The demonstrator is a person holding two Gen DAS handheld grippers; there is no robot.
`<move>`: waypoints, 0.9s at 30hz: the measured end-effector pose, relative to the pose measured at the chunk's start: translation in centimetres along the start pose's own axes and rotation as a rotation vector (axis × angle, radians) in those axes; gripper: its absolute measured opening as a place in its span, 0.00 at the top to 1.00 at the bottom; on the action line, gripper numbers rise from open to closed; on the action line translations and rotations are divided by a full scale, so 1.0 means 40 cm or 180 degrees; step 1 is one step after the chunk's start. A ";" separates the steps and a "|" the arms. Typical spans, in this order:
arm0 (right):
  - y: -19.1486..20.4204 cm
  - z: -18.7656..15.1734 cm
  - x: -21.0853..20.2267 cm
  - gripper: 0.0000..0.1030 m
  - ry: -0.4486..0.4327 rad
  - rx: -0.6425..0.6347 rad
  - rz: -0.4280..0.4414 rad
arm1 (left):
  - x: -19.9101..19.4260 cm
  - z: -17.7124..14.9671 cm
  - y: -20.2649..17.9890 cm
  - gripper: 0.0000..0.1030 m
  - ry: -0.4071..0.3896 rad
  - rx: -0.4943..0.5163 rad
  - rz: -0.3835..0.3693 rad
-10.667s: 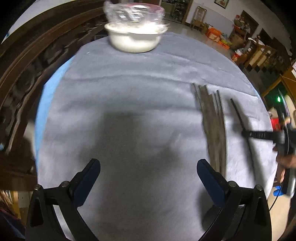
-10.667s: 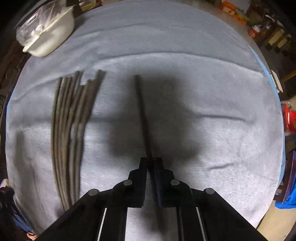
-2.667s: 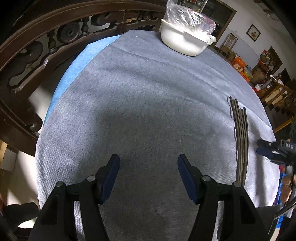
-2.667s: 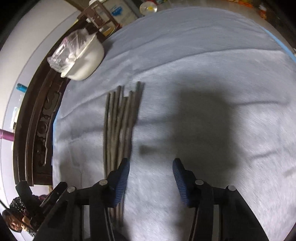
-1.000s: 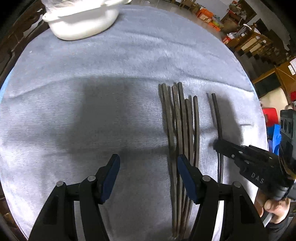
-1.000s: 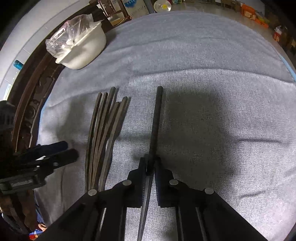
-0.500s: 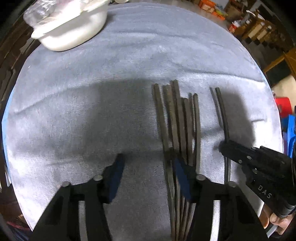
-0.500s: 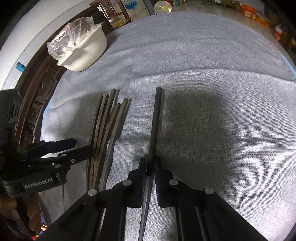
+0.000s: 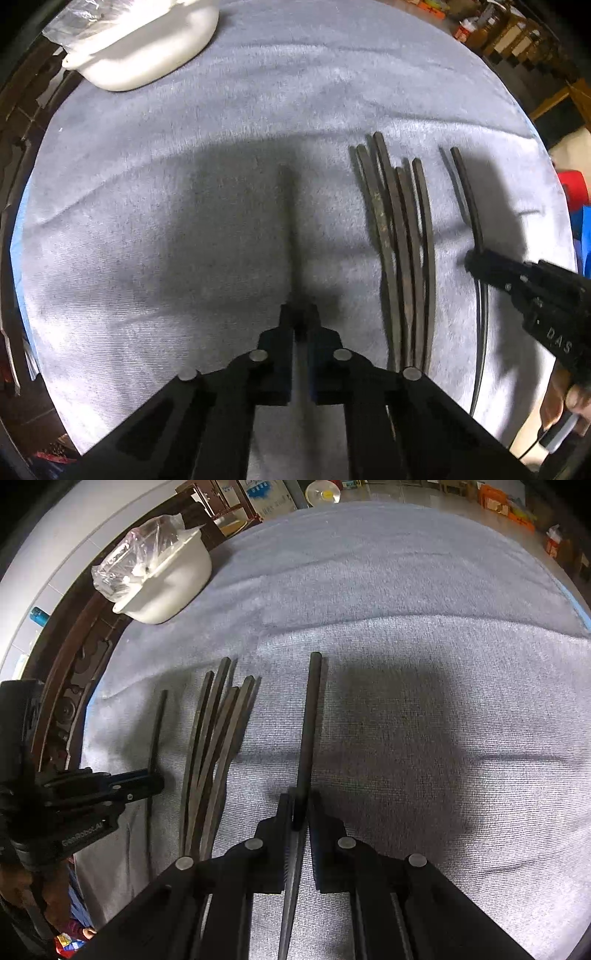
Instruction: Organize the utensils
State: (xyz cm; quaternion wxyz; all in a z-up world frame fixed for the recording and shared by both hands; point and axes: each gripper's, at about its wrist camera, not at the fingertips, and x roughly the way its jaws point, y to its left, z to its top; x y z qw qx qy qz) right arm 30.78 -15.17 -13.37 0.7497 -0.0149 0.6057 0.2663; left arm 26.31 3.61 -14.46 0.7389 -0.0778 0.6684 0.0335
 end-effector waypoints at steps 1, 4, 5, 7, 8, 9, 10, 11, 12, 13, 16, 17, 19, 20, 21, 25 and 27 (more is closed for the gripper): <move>0.003 0.001 0.001 0.90 0.0012 -0.0009 -0.0023 | 0.000 -0.011 0.010 0.95 0.0018 0.0021 0.0000; 0.014 0.004 0.002 0.90 0.0109 -0.0034 -0.0085 | -0.005 -0.020 0.032 0.95 0.0112 0.0147 0.0035; 0.018 0.004 0.004 0.90 0.0156 -0.0055 -0.0120 | -0.008 -0.024 0.041 0.95 0.0142 0.0194 0.0065; 0.029 0.000 0.002 0.90 0.0243 -0.0130 -0.0236 | -0.011 -0.027 0.060 0.95 0.0193 0.0270 0.0124; 0.029 -0.001 0.003 0.90 0.0270 -0.0127 -0.0253 | -0.010 -0.028 0.067 0.95 0.0225 0.0295 0.0141; 0.028 0.000 0.004 0.90 0.0295 -0.0116 -0.0249 | -0.008 -0.027 0.071 0.95 0.0265 0.0324 0.0133; 0.026 0.005 0.005 0.90 0.0326 -0.0081 -0.0236 | -0.009 -0.025 0.072 0.95 0.0289 0.0344 0.0116; 0.023 0.008 0.006 0.89 0.0335 -0.0037 -0.0227 | -0.009 -0.020 0.073 0.95 0.0311 0.0317 0.0106; 0.019 0.013 0.007 0.86 0.0343 0.0033 -0.0191 | -0.009 -0.013 0.075 0.95 0.0312 0.0280 0.0096; 0.016 0.018 0.009 0.86 0.0362 0.0075 -0.0178 | -0.010 -0.020 0.085 0.95 0.0314 0.0268 0.0083; 0.010 0.030 0.013 0.86 0.0422 0.0157 -0.0152 | -0.011 -0.009 0.099 0.93 0.0312 0.0225 0.0023; 0.003 0.035 0.014 0.86 0.0426 0.0231 -0.0119 | -0.014 -0.008 0.105 0.93 0.0306 0.0202 0.0009; -0.007 0.040 0.015 0.86 0.0417 0.0345 -0.0069 | -0.013 -0.005 0.102 0.93 0.0271 0.0178 0.0005; -0.003 0.041 0.016 0.87 0.0419 0.0307 -0.0093 | -0.018 -0.007 0.101 0.93 0.0234 0.0187 0.0010; 0.003 0.041 0.016 0.87 0.0421 0.0257 -0.0128 | -0.018 -0.014 0.099 0.93 0.0201 0.0213 0.0026; 0.006 0.022 -0.012 0.93 0.0256 0.0272 -0.0220 | -0.041 -0.052 0.117 0.95 0.0106 0.0170 -0.0028; -0.002 0.005 -0.041 0.93 0.0163 0.0300 -0.0245 | -0.057 -0.067 0.136 0.95 0.0033 0.0084 -0.0092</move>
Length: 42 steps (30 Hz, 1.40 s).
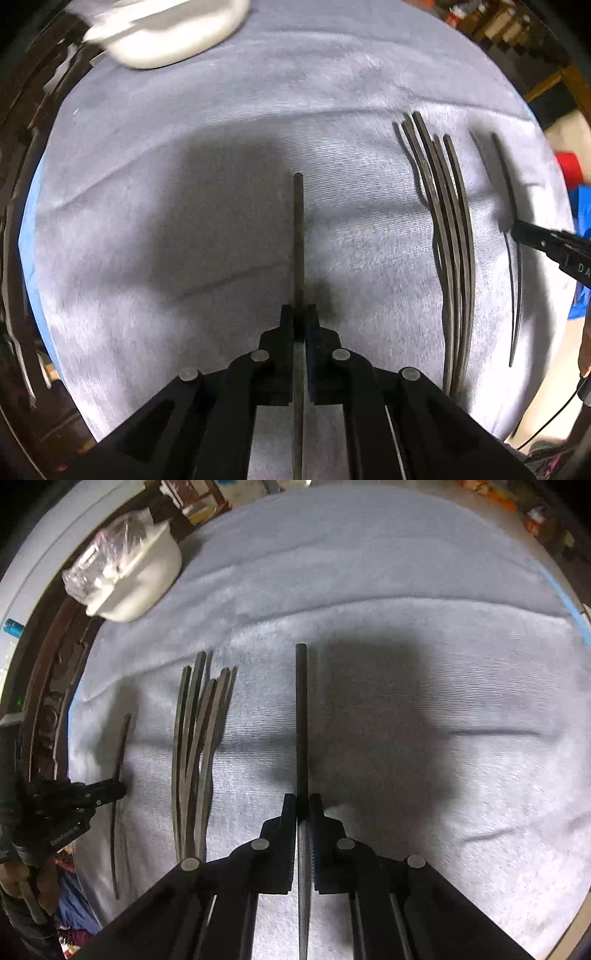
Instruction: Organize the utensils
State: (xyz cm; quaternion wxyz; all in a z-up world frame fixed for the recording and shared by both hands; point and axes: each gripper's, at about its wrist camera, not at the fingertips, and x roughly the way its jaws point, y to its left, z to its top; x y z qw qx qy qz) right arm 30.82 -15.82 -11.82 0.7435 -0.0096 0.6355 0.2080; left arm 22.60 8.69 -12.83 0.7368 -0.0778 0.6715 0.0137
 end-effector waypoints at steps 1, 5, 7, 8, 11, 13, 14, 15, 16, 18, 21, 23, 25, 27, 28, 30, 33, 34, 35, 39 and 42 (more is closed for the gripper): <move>-0.007 -0.011 -0.018 0.93 -0.0056 0.0013 -0.0011 | -0.015 -0.010 0.013 0.95 -0.0063 -0.0064 -0.0058; -0.044 -0.056 -0.089 0.93 -0.0269 0.0132 0.0033 | -0.079 -0.054 0.049 0.95 -0.0317 -0.0246 -0.0203; -0.060 -0.082 -0.123 0.93 -0.0382 0.0195 0.0088 | -0.113 -0.081 0.066 0.95 -0.0452 -0.0332 -0.0277; -0.067 -0.104 -0.142 0.93 -0.0446 0.0226 0.0110 | -0.132 -0.098 0.063 0.95 -0.0512 -0.0365 -0.0309; -0.095 -0.150 -0.192 0.93 -0.0607 0.0316 0.0210 | -0.170 -0.151 0.086 0.95 -0.0686 -0.0466 -0.0448; -0.108 -0.189 -0.228 0.93 -0.0734 0.0384 0.0274 | -0.197 -0.187 0.086 0.95 -0.0808 -0.0510 -0.0502; -0.103 -0.199 -0.231 0.93 -0.0776 0.0410 0.0293 | -0.203 -0.202 0.088 0.95 -0.0846 -0.0520 -0.0529; -0.107 -0.212 -0.240 0.93 -0.0811 0.0434 0.0310 | -0.187 -0.218 0.100 0.95 -0.0877 -0.0524 -0.0542; -0.109 -0.227 -0.248 0.93 -0.0852 0.0454 0.0328 | -0.205 -0.231 0.093 0.95 -0.0920 -0.0527 -0.0546; -0.110 -0.250 -0.256 0.93 -0.0886 0.0464 0.0336 | -0.207 -0.243 0.088 0.95 -0.0987 -0.0517 -0.0568; -0.113 -0.283 -0.273 0.93 -0.0936 0.0484 0.0372 | -0.238 -0.272 0.082 0.95 -0.1090 -0.0507 -0.0594; -0.111 -0.298 -0.280 0.93 -0.0976 0.0505 0.0403 | -0.254 -0.283 0.079 0.95 -0.1149 -0.0517 -0.0640; -0.114 -0.315 -0.291 0.93 -0.1032 0.0538 0.0445 | -0.259 -0.291 0.083 0.95 -0.1205 -0.0537 -0.0683; -0.121 -0.338 -0.309 0.93 -0.1090 0.0570 0.0483 | -0.270 -0.302 0.084 0.95 -0.1261 -0.0561 -0.0731; -0.122 -0.346 -0.314 0.93 -0.1123 0.0590 0.0511 | -0.278 -0.310 0.086 0.95 -0.1295 -0.0580 -0.0757; -0.124 -0.367 -0.334 0.93 -0.1210 0.0633 0.0590 | -0.297 -0.324 0.087 0.95 -0.1363 -0.0607 -0.0832; -0.127 -0.394 -0.364 0.93 -0.1338 0.0695 0.0731 | -0.331 -0.347 0.084 0.95 -0.1484 -0.0633 -0.0934; -0.129 -0.406 -0.377 0.93 -0.1399 0.0735 0.0807 | -0.344 -0.354 0.083 0.95 -0.1529 -0.0642 -0.0985; -0.131 -0.412 -0.386 0.93 -0.1441 0.0764 0.0862 | -0.353 -0.356 0.084 0.95 -0.1560 -0.0651 -0.1031; -0.138 -0.434 -0.415 0.93 -0.1595 0.0879 0.1104 | -0.406 -0.375 0.075 0.95 -0.1755 -0.0668 -0.1188; -0.136 -0.442 -0.427 0.93 -0.1651 0.0911 0.1215 | -0.440 -0.384 0.068 0.95 -0.1869 -0.0657 -0.1271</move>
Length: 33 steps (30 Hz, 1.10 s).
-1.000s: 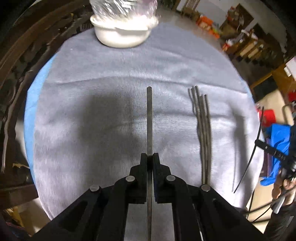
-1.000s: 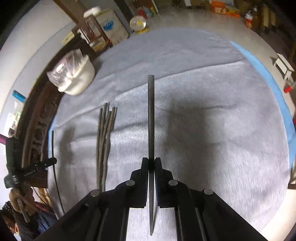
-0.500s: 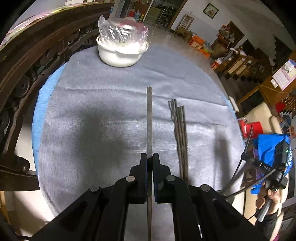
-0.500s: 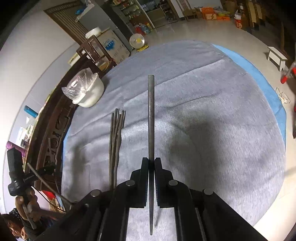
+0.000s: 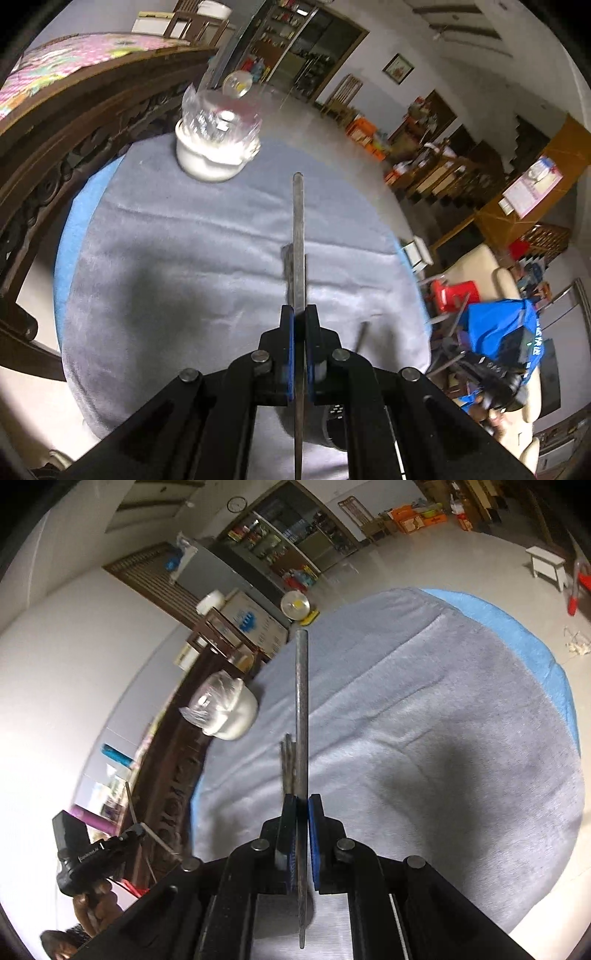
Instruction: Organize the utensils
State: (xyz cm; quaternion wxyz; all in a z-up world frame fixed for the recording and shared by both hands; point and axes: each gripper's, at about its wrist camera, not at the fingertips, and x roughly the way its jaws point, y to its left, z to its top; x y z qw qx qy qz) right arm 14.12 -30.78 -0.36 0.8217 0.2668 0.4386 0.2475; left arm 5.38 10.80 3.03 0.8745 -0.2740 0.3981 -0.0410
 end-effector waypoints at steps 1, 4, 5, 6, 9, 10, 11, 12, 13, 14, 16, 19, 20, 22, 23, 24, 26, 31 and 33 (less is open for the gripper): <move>0.002 -0.003 -0.002 0.93 -0.0008 0.0011 0.0035 | -0.011 0.002 -0.007 0.95 -0.0037 0.0005 -0.0018; 0.003 -0.010 -0.008 0.93 -0.0044 0.0054 0.0107 | -0.030 0.007 -0.020 0.95 -0.0121 -0.0015 -0.0087; 0.002 -0.013 -0.010 0.93 -0.0063 0.0068 0.0137 | -0.034 0.009 -0.023 0.95 -0.0146 -0.0023 -0.0105; 0.001 -0.014 -0.013 0.93 -0.0093 0.0099 0.0175 | -0.037 0.011 -0.026 0.95 -0.0166 -0.0034 -0.0130; -0.002 -0.013 -0.016 0.93 -0.0147 0.0192 0.0326 | -0.040 0.012 -0.037 0.95 -0.0215 -0.0055 -0.0226; -0.001 -0.013 -0.014 0.93 -0.0150 0.0213 0.0361 | -0.042 0.013 -0.042 0.95 -0.0247 -0.0059 -0.0275; 0.000 -0.013 -0.014 0.93 -0.0159 0.0224 0.0379 | -0.044 0.012 -0.046 0.95 -0.0269 -0.0057 -0.0308; 0.002 -0.012 -0.013 0.93 -0.0179 0.0229 0.0395 | -0.045 0.012 -0.051 0.95 -0.0296 -0.0058 -0.0334; 0.007 -0.012 -0.012 0.93 -0.0199 0.0228 0.0418 | -0.047 0.012 -0.057 0.95 -0.0337 -0.0061 -0.0358; 0.013 -0.013 -0.009 0.93 -0.0216 0.0224 0.0433 | -0.047 0.010 -0.062 0.95 -0.0373 -0.0056 -0.0375; 0.024 -0.015 0.000 0.93 -0.0248 0.0205 0.0446 | -0.041 0.008 -0.074 0.95 -0.0417 -0.0037 -0.0376; 0.041 -0.018 0.028 0.93 -0.0218 0.0161 0.0425 | -0.024 0.001 -0.093 0.95 -0.0418 0.0024 -0.0353; 0.044 -0.019 0.034 0.93 -0.0205 0.0153 0.0435 | -0.018 -0.002 -0.096 0.95 -0.0401 0.0035 -0.0357; 0.050 -0.021 0.042 0.93 -0.0196 0.0154 0.0465 | -0.010 -0.007 -0.102 0.95 -0.0375 0.0064 -0.0361; 0.054 -0.021 0.041 0.93 -0.0203 0.0135 0.0479 | -0.008 -0.009 -0.104 0.95 -0.0371 0.0078 -0.0359; 0.058 -0.021 0.038 0.93 -0.0207 0.0120 0.0496 | -0.008 -0.012 -0.106 0.95 -0.0373 0.0091 -0.0354; 0.064 -0.020 0.028 0.93 -0.0222 0.0078 0.0514 | -0.007 -0.014 -0.107 0.95 -0.0387 0.0112 -0.0349; 0.070 -0.020 -0.009 0.93 -0.0362 0.0015 0.0462 | 0.000 -0.025 -0.118 0.95 -0.0451 0.0136 -0.0317; 0.061 -0.021 -0.032 0.93 -0.0481 0.0041 0.0403 | -0.002 -0.030 -0.124 0.95 -0.0513 0.0162 -0.0261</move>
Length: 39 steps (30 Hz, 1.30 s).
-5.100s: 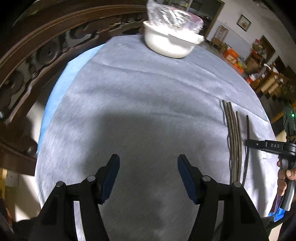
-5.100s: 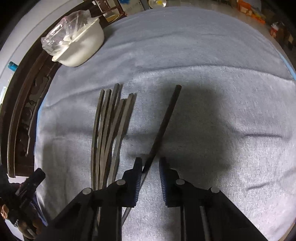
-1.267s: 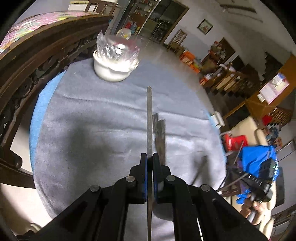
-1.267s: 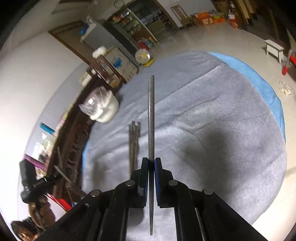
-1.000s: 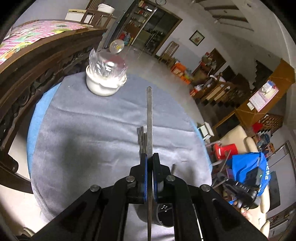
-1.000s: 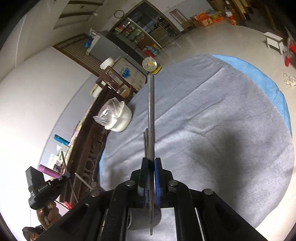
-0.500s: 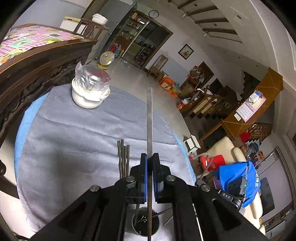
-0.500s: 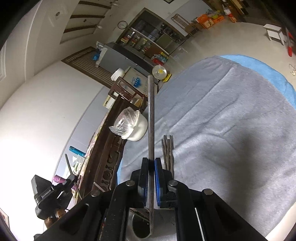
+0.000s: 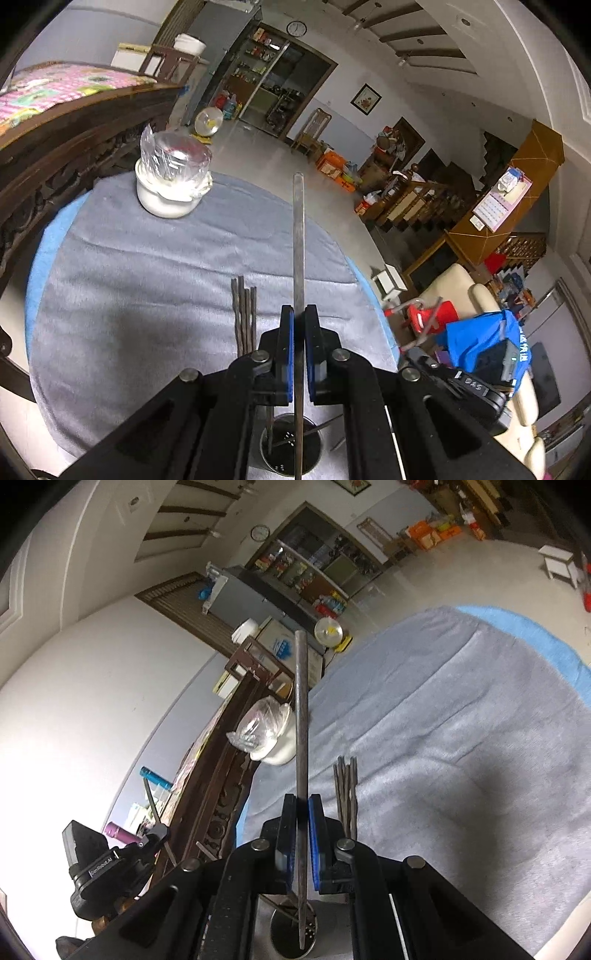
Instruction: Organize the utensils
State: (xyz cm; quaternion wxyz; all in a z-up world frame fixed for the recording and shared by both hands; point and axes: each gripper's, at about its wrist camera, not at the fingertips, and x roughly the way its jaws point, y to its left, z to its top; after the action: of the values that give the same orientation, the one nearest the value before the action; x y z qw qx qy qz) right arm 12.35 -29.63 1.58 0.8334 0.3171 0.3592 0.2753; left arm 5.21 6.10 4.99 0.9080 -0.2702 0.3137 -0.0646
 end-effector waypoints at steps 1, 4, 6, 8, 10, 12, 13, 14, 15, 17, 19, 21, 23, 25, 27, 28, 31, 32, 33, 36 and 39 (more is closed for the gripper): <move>-0.009 0.000 -0.010 0.93 -0.0070 0.0028 -0.0051 | -0.002 0.000 -0.001 0.95 -0.0031 0.0012 0.0017; -0.046 0.004 -0.030 0.93 -0.0137 0.0171 -0.0137 | -0.002 0.000 -0.003 0.95 -0.0068 0.0035 0.0045; -0.074 -0.001 -0.016 0.93 -0.0043 0.0248 -0.0228 | 0.000 -0.002 -0.005 0.95 -0.0061 0.0042 0.0051; -0.089 -0.008 0.018 0.93 0.0157 0.0271 -0.0231 | 0.006 -0.005 -0.007 0.95 -0.0044 0.0054 0.0065; -0.082 -0.015 0.061 0.93 0.0305 0.0192 -0.0273 | 0.009 -0.007 -0.007 0.95 -0.0026 0.0057 0.0059; -0.057 -0.017 0.099 0.93 0.0407 0.0062 -0.0276 | 0.010 -0.011 -0.008 0.95 -0.0018 0.0074 0.0076; -0.037 -0.016 0.118 0.93 0.0452 -0.0045 -0.0276 | 0.011 -0.011 -0.007 0.95 -0.0006 0.0077 0.0080; -0.018 -0.016 0.132 0.93 0.0485 -0.0143 -0.0267 | 0.012 -0.011 -0.007 0.95 0.0002 0.0081 0.0083; 0.001 -0.016 0.143 0.93 0.0515 -0.0247 -0.0250 | 0.013 -0.013 -0.006 0.95 0.0005 0.0088 0.0091; 0.056 -0.019 0.156 0.93 0.0573 -0.0523 -0.0206 | 0.015 -0.014 -0.002 0.95 0.0023 0.0099 0.0108; 0.111 -0.027 0.149 0.93 0.0604 -0.0828 -0.0178 | 0.016 -0.015 0.002 0.95 0.0027 0.0102 0.0117; 0.150 -0.044 0.138 0.93 0.0626 -0.1067 -0.0159 | 0.019 -0.017 0.005 0.95 0.0029 0.0100 0.0127; 0.182 -0.060 0.134 0.93 0.0639 -0.1252 -0.0162 | 0.029 -0.019 0.009 0.95 0.0044 0.0067 0.0119; 0.194 -0.066 0.127 0.93 0.0565 -0.1296 -0.0227 | 0.039 -0.025 0.008 0.95 0.0061 0.0061 0.0119; 0.182 -0.060 0.116 0.93 0.0451 -0.1195 -0.0241 | 0.045 -0.033 0.006 0.95 0.0067 0.0083 0.0140; 0.175 -0.056 0.110 0.93 0.0411 -0.1128 -0.0230 | 0.047 -0.036 0.004 0.95 0.0067 0.0094 0.0153; 0.156 -0.048 0.084 0.93 0.0271 -0.0919 -0.0175 | 0.046 -0.042 -0.001 0.95 0.0030 0.0116 0.0184; 0.152 -0.045 0.073 0.93 0.0200 -0.0846 -0.0150 | 0.046 -0.045 -0.003 0.95 0.0003 0.0117 0.0193; 0.149 -0.045 0.065 0.93 0.0136 -0.0802 -0.0139 | 0.046 -0.048 -0.005 0.95 -0.0026 0.0114 0.0196; 0.134 -0.055 0.048 0.93 -0.0047 -0.0687 -0.0116 | 0.044 -0.058 -0.013 0.95 -0.0149 0.0130 0.0242; 0.123 -0.082 0.040 0.93 -0.0205 -0.0642 -0.0158 | 0.044 -0.076 -0.024 0.95 -0.0269 0.0191 0.0283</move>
State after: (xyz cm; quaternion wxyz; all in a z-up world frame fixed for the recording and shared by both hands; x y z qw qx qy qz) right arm 9.62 -24.27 2.71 0.8788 0.2313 0.3105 0.2790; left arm 4.81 3.43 2.54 0.9301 -0.2311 0.2848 -0.0221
